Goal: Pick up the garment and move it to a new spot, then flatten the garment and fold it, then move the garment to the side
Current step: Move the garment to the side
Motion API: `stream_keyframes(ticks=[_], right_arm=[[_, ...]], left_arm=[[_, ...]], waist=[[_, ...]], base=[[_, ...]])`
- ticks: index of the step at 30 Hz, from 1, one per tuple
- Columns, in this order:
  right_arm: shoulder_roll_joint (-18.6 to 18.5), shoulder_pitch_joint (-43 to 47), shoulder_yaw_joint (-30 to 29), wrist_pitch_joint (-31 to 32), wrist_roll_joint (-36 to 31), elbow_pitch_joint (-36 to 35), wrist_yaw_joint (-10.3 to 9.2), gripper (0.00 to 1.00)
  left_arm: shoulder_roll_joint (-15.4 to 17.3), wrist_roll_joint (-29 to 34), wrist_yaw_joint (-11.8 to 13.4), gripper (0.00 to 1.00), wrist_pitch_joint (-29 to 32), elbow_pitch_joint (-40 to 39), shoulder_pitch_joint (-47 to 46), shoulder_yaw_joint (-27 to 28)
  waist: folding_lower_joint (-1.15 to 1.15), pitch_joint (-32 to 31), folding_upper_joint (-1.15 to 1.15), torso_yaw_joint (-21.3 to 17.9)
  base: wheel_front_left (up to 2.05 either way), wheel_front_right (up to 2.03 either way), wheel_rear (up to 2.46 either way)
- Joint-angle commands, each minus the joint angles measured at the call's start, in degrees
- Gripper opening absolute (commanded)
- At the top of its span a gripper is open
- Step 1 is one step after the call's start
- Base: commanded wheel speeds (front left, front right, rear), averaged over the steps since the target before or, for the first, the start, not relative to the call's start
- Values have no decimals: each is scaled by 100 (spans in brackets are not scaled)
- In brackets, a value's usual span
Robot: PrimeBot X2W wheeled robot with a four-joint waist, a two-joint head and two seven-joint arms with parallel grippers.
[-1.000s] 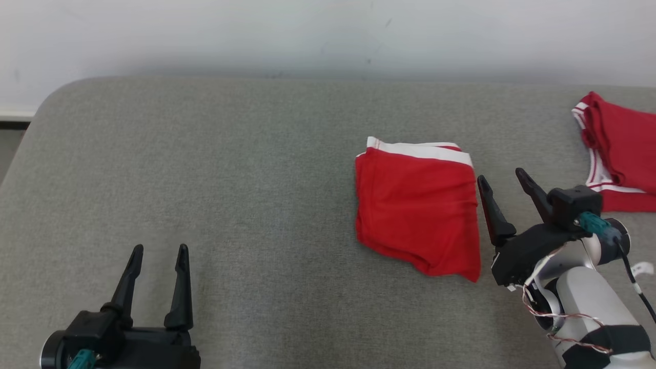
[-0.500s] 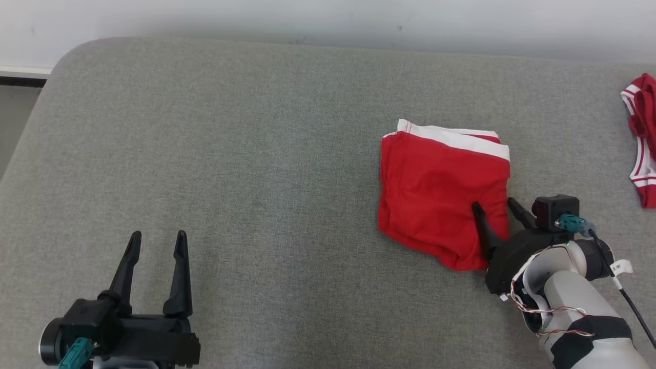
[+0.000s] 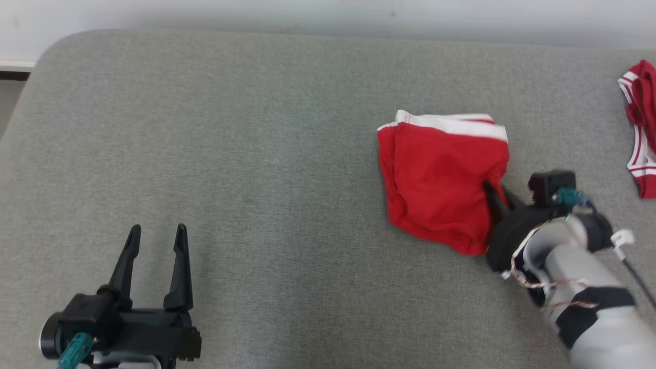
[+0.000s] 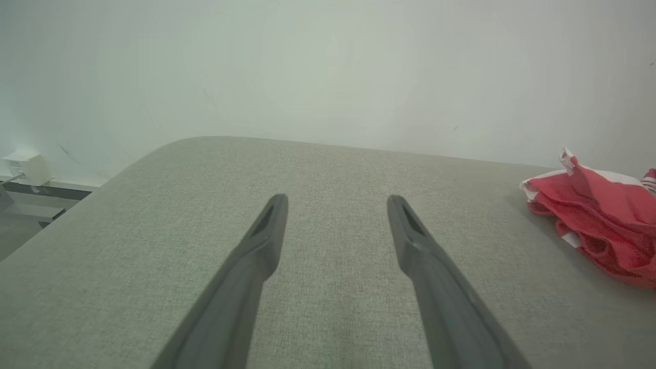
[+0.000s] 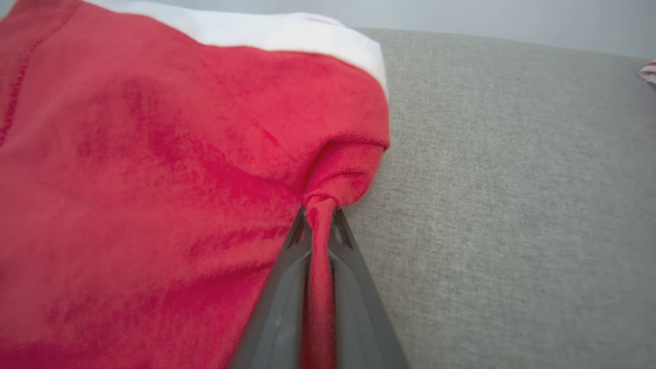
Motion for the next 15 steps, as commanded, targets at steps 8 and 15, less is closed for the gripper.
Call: stream_keyframes(ticks=[8,15], right_arm=[[-963,-740,855,301,172,-564,-19,0],[-2048,-1551,1392,716,441,-1381,-19,0]], left_arm=[[-4,48,-5,100,-1,-161,-314,-108],[2,98,-35,100,0,-461,-678,-113]], waist=[[0,531,0,-397],[0,1345,0,-892]], base=[[0,0,0],[0,0,0]])
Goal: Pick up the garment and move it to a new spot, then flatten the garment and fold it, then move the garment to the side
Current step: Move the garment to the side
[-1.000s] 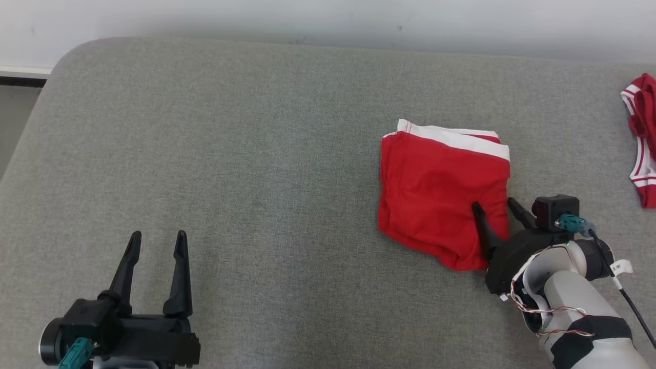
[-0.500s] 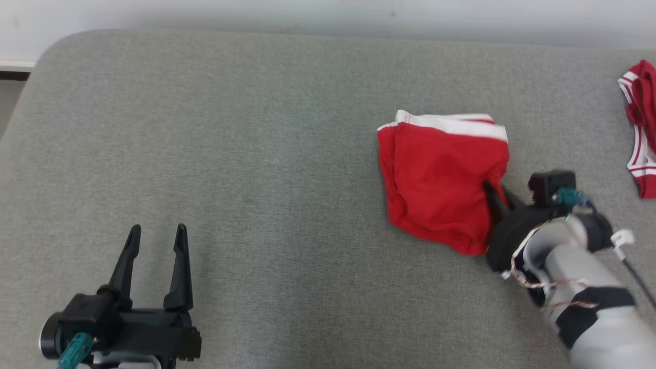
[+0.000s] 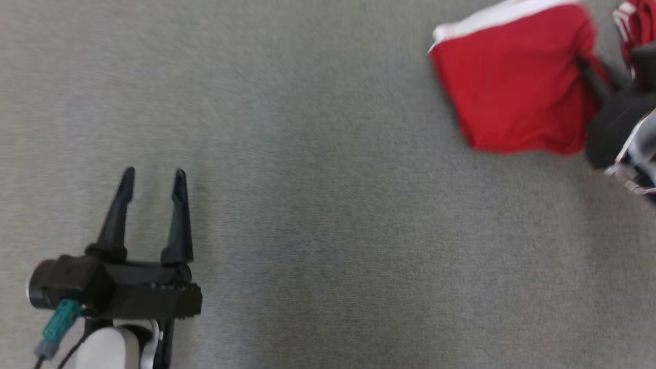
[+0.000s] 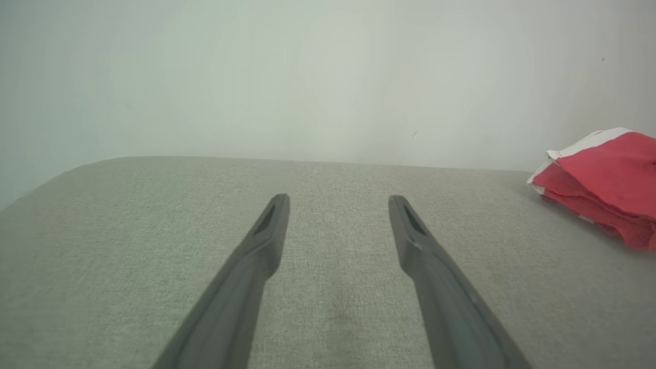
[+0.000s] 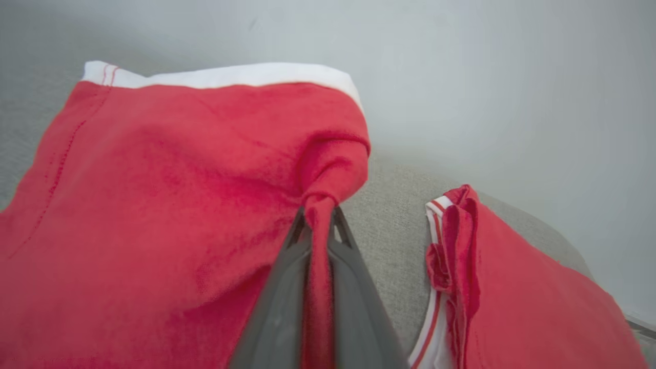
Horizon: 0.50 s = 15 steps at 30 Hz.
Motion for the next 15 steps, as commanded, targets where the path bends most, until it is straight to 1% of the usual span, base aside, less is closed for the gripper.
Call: stream_keyframes(ticks=[1,6,9,12,15], right_arm=[[-155,-144,35,59,71,-111,-18,0],[-806,-492,20,265,354,-466,-18,0],[-1124,-641,18,405,417,-604,-18,0],[-1360,-828,-14,532,491,-670,-18,0],[-1578,-1017,-102,622,465,-627,-18,0]], left_arm=[[19,57,-21,100,-1,-67,-117,37],[107,153,-26,100,0,-320,-272,70],[168,185,-37,100,-1,-463,-331,109],[249,230,-50,100,-1,-622,-353,107],[285,267,-58,100,0,-781,-344,61]], waist=[[-1,596,-1,-488],[-1,958,-1,-825],[-1,1123,-1,-1027],[-1,1261,-1,-1223],[-1,1365,-1,-1338]], base=[[0,0,0],[0,0,0],[0,0,0],[0,0,0],[0,0,0]])
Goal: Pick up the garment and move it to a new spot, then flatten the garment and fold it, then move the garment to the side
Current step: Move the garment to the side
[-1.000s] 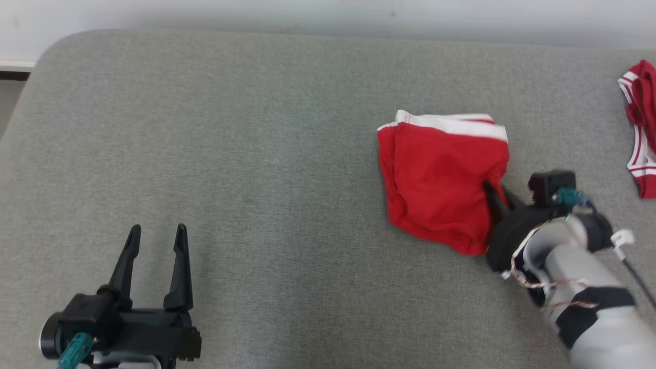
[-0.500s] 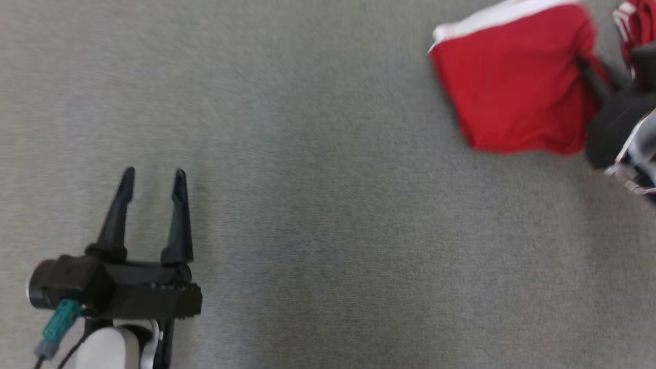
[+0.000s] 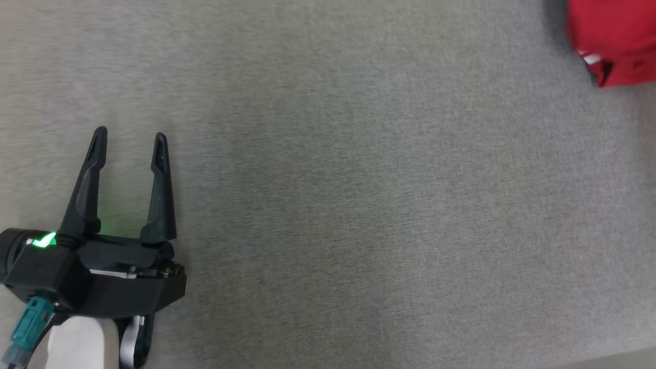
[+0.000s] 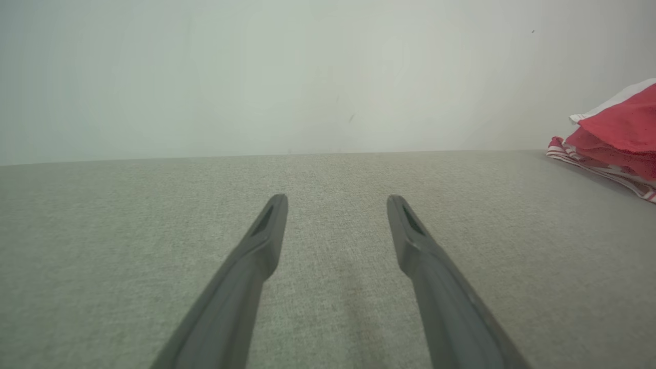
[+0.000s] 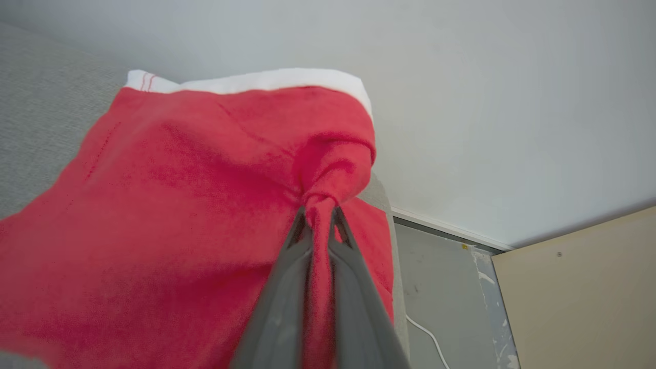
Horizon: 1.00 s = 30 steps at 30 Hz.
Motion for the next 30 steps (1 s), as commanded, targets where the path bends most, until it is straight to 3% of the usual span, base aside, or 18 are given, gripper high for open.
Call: stream_keyframes(ticks=[1,6,13,14,15,22,30], right_arm=[[-98,-127,-26,29,-35,24,-18,0],[-347,-365,-15,141,-156,216,-18,0],[-132,-766,107,-72,-660,915,-18,0],[-109,-817,112,-95,-734,1015,-18,33],[-67,-853,114,-89,-786,1131,-18,100],[134,-985,110,-568,-1133,1365,-18,100],[557,-571,-13,-1497,-765,1270,-18,100]], left_arm=[[50,46,-14,100,0,-78,-41,-19],[88,39,-23,100,0,-226,-44,-115],[136,5,-30,100,2,-202,-37,-139],[135,1,-29,100,3,-205,-27,-124],[138,-3,-21,100,3,-201,-15,-109],[129,-35,-11,100,2,-119,128,-2],[25,-83,31,100,0,49,420,90]], waist=[[-1,388,-1,-377],[-1,484,-1,-387],[-1,547,-1,-288],[-1,543,-1,-267],[-1,535,-1,-251],[-1,285,-1,-203],[-1,-522,-1,-136]], base=[[0,0,0],[0,0,0],[0,0,0],[0,0,0],[0,0,0],[0,0,0],[0,0,0]])
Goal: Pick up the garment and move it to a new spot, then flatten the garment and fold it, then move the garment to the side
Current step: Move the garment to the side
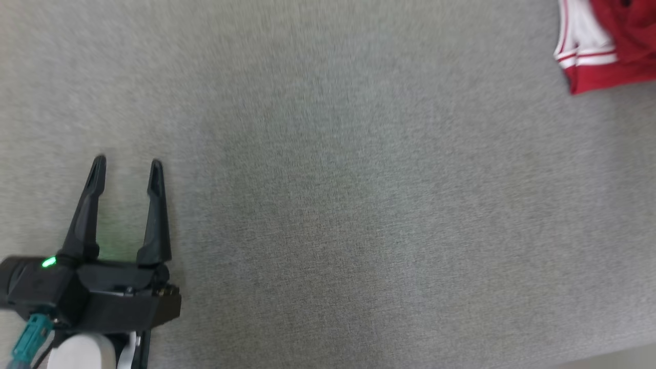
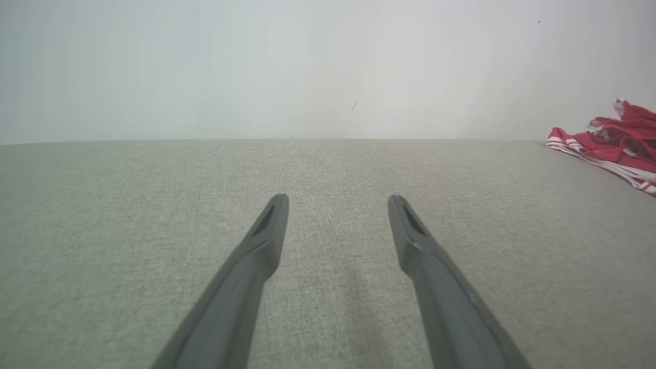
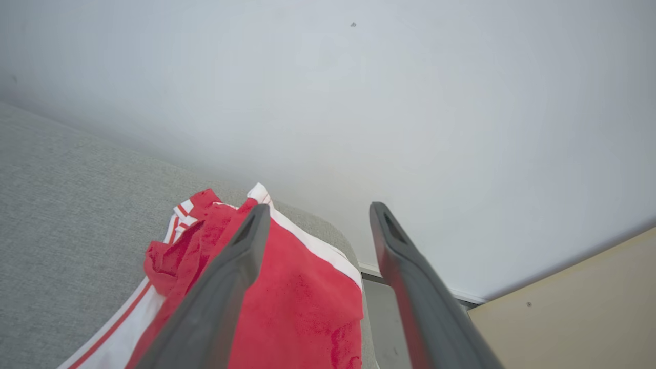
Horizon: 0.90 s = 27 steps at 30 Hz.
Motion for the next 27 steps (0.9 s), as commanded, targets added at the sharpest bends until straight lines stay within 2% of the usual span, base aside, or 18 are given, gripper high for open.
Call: stream_keyframes(ticks=[1,6,15,27], right_arm=[[48,117,-14,-83,46,-45,-18,100],[465,643,-35,-560,239,-331,-18,100],[977,1632,-259,-790,302,-1138,-18,100],[2060,3763,-1317,-867,-246,-2255,-18,100]], left_arm=[[-17,-25,36,100,2,20,104,36],[-78,-122,83,100,2,114,436,197],[-167,-294,155,100,2,225,1030,564],[-224,-304,181,100,1,391,1386,686]], waist=[[0,-454,0,60],[0,-1026,0,116],[0,-1725,0,133],[0,-2308,0,181]], base=[[0,0,0],[0,0,0],[0,0,0],[0,0,0]])
